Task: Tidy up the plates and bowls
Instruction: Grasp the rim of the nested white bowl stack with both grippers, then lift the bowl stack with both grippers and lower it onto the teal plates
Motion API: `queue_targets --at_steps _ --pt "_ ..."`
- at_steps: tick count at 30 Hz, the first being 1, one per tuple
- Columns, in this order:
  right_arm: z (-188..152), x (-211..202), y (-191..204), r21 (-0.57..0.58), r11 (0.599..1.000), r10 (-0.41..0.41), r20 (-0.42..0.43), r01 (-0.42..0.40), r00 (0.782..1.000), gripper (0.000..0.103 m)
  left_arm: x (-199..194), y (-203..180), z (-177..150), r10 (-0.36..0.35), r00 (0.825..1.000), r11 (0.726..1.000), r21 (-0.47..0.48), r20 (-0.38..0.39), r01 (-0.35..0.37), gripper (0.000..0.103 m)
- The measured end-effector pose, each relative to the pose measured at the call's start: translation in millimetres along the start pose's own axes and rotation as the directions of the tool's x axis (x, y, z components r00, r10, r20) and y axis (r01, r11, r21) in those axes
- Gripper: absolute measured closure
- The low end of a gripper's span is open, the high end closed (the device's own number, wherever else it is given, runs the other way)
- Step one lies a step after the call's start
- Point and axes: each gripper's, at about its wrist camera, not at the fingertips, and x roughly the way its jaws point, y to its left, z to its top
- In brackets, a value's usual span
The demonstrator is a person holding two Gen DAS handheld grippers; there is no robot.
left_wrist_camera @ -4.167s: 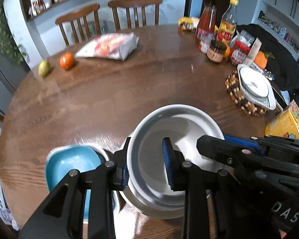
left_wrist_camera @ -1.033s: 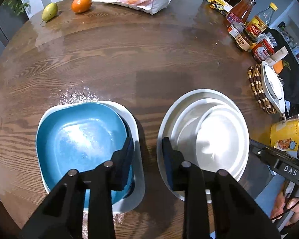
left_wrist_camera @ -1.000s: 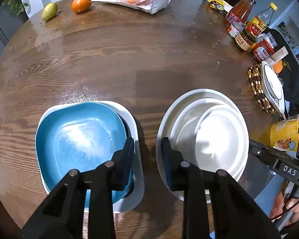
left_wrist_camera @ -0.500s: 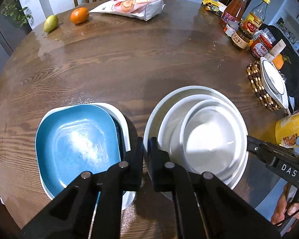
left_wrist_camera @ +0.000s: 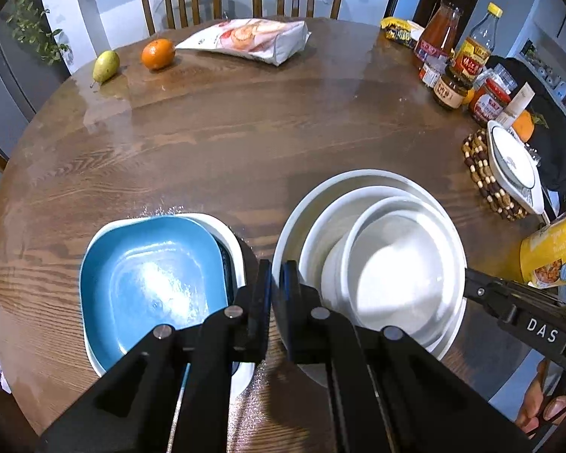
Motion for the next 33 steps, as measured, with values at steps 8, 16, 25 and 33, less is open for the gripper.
queue_targets --at_steps 8,16,25,33 --pt "7 -18 17 -0.046 0.999 0.019 0.040 -0.017 0.999 0.093 -22 8 5 0.014 0.998 0.999 -0.033 0.056 -0.012 0.101" --pt "15 -16 63 -0.153 0.986 0.071 0.029 -0.066 0.997 0.093 -52 46 1 0.084 0.991 0.990 -0.126 0.108 -0.071 0.101" --pt "18 21 124 -0.256 0.958 0.113 -0.071 -0.128 0.991 0.093 -64 109 -13 0.172 0.982 0.955 -0.256 0.075 -0.148 0.101" --pt "12 65 151 -0.291 0.949 0.073 -0.163 -0.118 0.984 0.093 -39 143 -18 0.172 0.985 0.930 -0.328 -0.008 -0.165 0.101"
